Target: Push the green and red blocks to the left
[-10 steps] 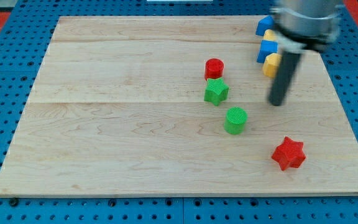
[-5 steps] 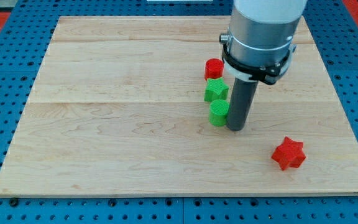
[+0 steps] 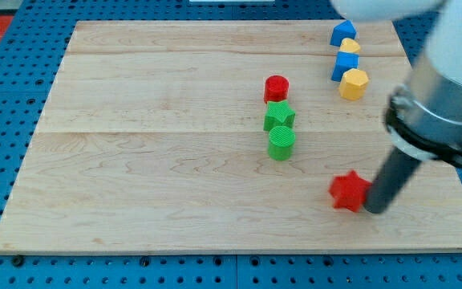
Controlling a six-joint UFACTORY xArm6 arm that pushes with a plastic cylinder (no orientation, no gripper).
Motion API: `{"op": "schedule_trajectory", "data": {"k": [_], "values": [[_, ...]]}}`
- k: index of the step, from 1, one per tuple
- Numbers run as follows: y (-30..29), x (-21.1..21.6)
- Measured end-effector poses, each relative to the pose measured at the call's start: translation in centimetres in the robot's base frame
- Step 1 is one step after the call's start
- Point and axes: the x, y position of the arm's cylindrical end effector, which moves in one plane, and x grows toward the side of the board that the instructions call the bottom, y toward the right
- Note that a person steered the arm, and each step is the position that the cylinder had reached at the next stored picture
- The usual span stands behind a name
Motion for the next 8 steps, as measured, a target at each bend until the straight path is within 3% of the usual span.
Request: {"op": "schedule_trajectory", "data": {"k": [4, 5, 7, 8], "values": [[-4.0, -0.9], [-0.1, -2.1], [-7.6, -2.1], [-3.2, -1.2]]}}
